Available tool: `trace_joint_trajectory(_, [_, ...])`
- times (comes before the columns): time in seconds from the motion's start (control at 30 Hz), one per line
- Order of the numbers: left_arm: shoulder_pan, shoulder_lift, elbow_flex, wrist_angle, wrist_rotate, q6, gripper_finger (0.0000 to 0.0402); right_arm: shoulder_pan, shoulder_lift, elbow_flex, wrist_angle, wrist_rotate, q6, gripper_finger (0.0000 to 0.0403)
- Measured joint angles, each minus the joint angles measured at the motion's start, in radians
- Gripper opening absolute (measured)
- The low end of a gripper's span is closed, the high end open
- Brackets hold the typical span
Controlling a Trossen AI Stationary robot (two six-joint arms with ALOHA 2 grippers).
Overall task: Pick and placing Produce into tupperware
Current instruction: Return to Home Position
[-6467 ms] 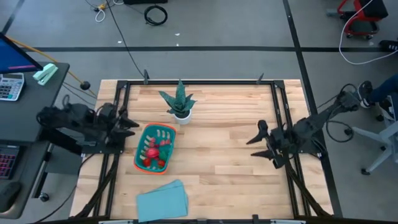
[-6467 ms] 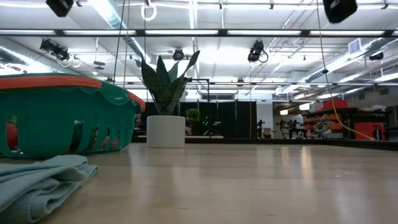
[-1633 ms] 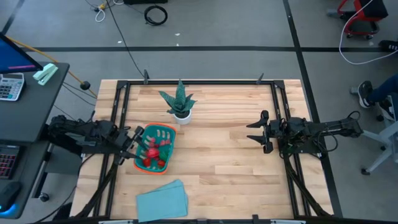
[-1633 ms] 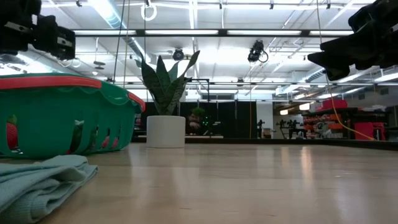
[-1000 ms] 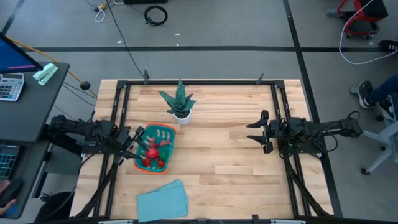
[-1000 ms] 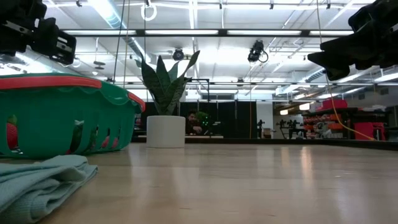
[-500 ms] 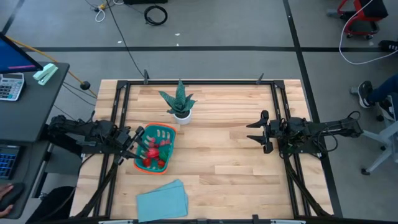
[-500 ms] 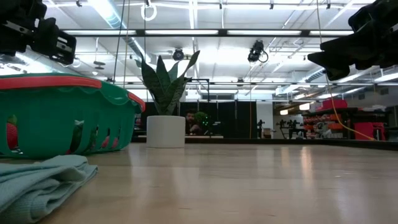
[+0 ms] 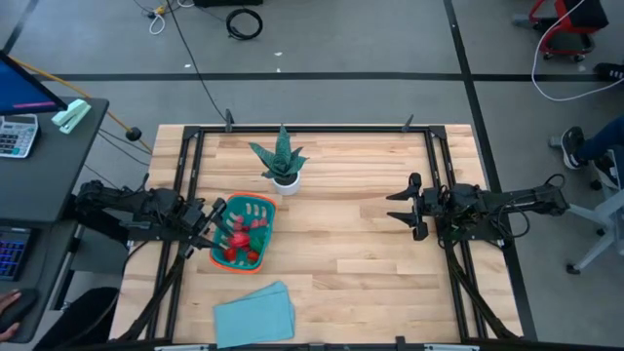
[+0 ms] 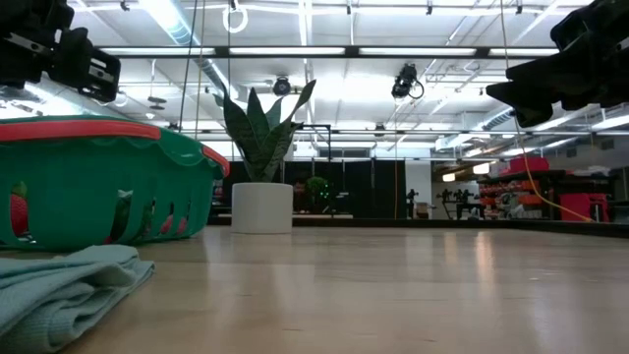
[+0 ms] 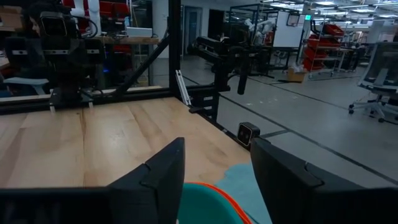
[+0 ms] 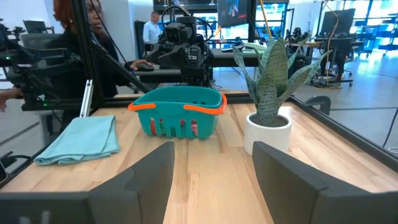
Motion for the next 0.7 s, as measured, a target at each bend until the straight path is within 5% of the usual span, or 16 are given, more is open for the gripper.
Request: trace_joint_trajectory(0.7, [0.0,0.0,0.0,0.0,0.0,0.0,0.0193,0.0,0.0,0.0,0.0,0.0,0.0,0.0226])
